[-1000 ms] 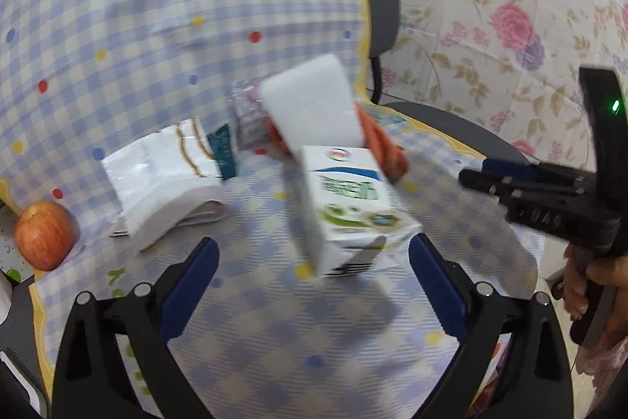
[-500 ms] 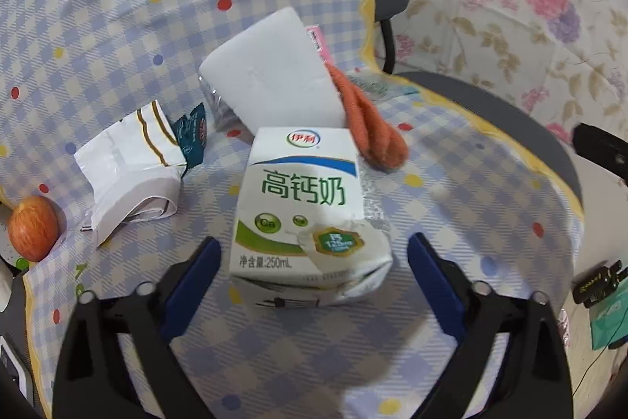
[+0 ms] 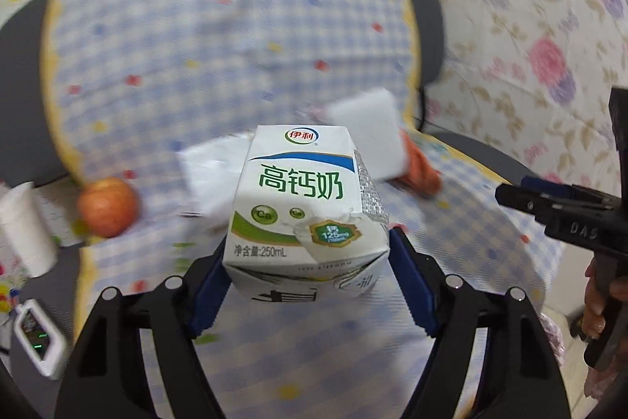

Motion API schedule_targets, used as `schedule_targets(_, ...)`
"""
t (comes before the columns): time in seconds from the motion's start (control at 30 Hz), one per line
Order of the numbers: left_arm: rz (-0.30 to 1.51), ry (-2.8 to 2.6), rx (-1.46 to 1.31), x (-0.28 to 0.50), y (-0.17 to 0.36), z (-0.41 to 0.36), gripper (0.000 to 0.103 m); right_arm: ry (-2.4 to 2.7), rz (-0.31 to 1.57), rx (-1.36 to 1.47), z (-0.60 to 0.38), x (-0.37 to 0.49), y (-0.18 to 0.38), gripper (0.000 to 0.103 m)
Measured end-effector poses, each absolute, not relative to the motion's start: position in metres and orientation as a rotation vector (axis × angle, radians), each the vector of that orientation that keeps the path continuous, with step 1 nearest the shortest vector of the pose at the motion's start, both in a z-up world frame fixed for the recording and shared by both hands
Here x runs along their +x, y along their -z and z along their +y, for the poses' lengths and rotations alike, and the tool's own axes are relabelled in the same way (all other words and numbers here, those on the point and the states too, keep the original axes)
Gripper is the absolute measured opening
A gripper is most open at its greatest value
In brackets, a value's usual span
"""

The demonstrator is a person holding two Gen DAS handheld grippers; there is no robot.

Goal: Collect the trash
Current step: 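Grasp the white cup with the right tool while the left tool holds the carton, then carry the carton and white cup over the trash bag and open both tools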

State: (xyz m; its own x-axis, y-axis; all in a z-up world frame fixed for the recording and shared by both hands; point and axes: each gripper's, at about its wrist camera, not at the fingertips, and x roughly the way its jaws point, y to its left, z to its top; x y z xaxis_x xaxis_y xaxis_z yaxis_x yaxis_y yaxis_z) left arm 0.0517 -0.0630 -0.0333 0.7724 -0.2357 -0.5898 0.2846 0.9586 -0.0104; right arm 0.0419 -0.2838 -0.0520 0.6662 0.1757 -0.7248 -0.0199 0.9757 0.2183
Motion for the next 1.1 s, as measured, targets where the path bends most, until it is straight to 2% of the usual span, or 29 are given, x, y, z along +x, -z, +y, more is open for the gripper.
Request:
schedule_targets(0.43, 0.629, 0.170, -0.006, 0.084, 0.027, -0.008, 0.074, -0.206, 0.772, 0.039, -0.231, 0.139, 0.047, 0.066)
schedule_targets(0.53, 0.629, 0.159, -0.015, 0.095, 0.028, -0.002, 0.074, -0.213, 0.768, 0.009, -0.223, 0.156, 0.048, 0.059)
schedule_targets(0.57, 0.631, 0.157, -0.017, 0.096, 0.029, -0.002, 0.074, -0.213, 0.769, -0.001, -0.221, 0.160, 0.049, 0.053)
schedule_targets(0.6, 0.632, 0.155, -0.018, 0.098, 0.030, -0.001, 0.074, -0.213, 0.772, -0.012, -0.219, 0.163, 0.050, 0.048)
schedule_targets(0.63, 0.633, 0.154, -0.019, 0.098, 0.031, 0.000, 0.074, -0.214, 0.773, -0.018, -0.218, 0.164, 0.050, 0.029)
schedule_targets(0.67, 0.634, 0.155, -0.018, 0.098, 0.032, 0.000, 0.074, -0.216, 0.770, -0.023, -0.215, 0.165, 0.050, 0.026)
schedule_targets(0.73, 0.638, 0.161, -0.019, 0.097, 0.034, 0.000, 0.074, -0.244, 0.735, -0.001, -0.214, 0.160, 0.042, 0.023)
schedule_targets(0.93, 0.631, 0.148, -0.021, 0.086, 0.029, 0.004, 0.074, -0.308, 0.509, 0.218, -0.237, 0.131, -0.021, 0.024)
schedule_targets(1.1, 0.608, 0.151, -0.016, 0.071, 0.017, 0.003, 0.074, -0.271, 0.543, 0.175, -0.233, 0.119, -0.035, 0.025)
